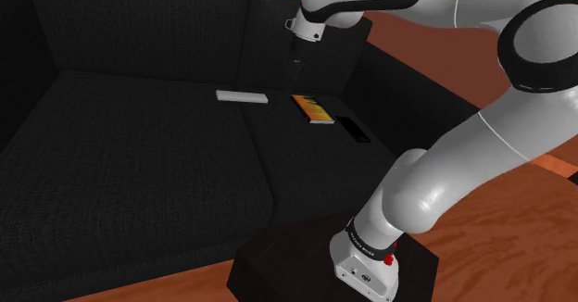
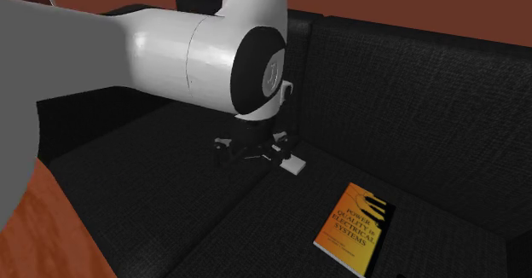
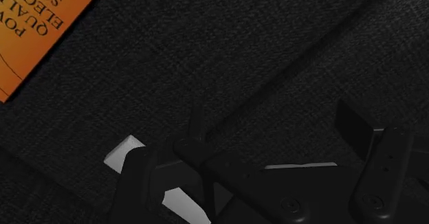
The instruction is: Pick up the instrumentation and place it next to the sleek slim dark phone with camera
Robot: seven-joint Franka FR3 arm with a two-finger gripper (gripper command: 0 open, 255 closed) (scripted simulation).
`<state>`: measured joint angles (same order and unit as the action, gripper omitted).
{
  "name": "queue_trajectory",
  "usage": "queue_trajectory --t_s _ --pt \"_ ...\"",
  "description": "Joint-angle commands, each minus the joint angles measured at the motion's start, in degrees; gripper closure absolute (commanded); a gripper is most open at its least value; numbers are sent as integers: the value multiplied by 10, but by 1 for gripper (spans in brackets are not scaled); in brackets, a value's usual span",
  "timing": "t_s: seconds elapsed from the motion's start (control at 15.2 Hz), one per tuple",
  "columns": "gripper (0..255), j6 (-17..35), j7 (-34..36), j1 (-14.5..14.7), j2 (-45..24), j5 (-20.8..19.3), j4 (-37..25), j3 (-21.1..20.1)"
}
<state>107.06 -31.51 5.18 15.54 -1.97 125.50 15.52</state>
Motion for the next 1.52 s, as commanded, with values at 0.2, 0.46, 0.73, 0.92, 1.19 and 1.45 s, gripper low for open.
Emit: queue_trajectory --t_s 0.2,0.46,0.73,0.92,1.19,1.45 --pt "0 48 -101 7 -112 22 -65 22" --pt "0 71 -176 5 -203 48 -132 26" --pt "0 83 -244 -5 -294 74 -211 19" --pt "0 84 -288 -15 -362 90 -280 9" --pt "0 76 -334 -30 -446 102 -375 -8" --pt "0 102 -336 -30 -457 105 -359 -10"
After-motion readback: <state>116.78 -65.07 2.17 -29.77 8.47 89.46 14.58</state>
